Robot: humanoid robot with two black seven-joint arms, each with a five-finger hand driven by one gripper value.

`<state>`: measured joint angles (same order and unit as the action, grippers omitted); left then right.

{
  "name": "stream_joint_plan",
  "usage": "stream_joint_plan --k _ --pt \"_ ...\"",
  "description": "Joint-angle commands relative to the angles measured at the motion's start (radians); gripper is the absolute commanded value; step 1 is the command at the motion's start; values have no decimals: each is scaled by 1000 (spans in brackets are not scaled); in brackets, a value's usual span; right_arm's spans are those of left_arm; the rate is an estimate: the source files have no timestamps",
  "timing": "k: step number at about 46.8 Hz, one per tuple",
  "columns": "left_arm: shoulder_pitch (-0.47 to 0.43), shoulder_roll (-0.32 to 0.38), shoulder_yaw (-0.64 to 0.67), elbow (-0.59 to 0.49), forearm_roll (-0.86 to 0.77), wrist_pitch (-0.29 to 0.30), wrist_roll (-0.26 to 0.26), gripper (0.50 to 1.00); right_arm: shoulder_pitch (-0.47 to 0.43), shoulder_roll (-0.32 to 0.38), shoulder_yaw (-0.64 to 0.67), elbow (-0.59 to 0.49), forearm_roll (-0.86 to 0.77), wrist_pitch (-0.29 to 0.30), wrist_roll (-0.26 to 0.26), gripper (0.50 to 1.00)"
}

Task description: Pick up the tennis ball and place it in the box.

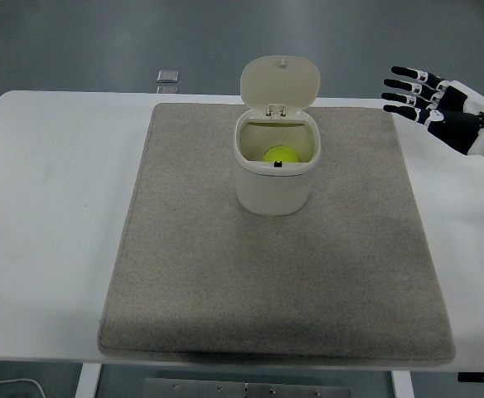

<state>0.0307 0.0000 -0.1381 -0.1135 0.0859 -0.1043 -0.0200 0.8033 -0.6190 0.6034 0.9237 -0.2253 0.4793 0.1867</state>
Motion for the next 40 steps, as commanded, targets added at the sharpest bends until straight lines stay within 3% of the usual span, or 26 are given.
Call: stream_joint_plan --k 1,8,15,24,40 --pt "0 0 0 0 0 0 0 992 -16 13 -2 -9 86 -28 -38 887" --pt "0 0 0 0 0 0 0 992 -32 51 -1 -23 176 -67 -76 887" --pt "0 0 0 0 0 0 0 992 -41 81 1 -26 238 -111 -78 887" --pt "0 0 0 0 0 0 0 992 -62 97 12 -26 231 -113 -69 913" --pt "0 0 0 0 0 0 0 992 -64 97 16 -17 230 -107 -67 913"
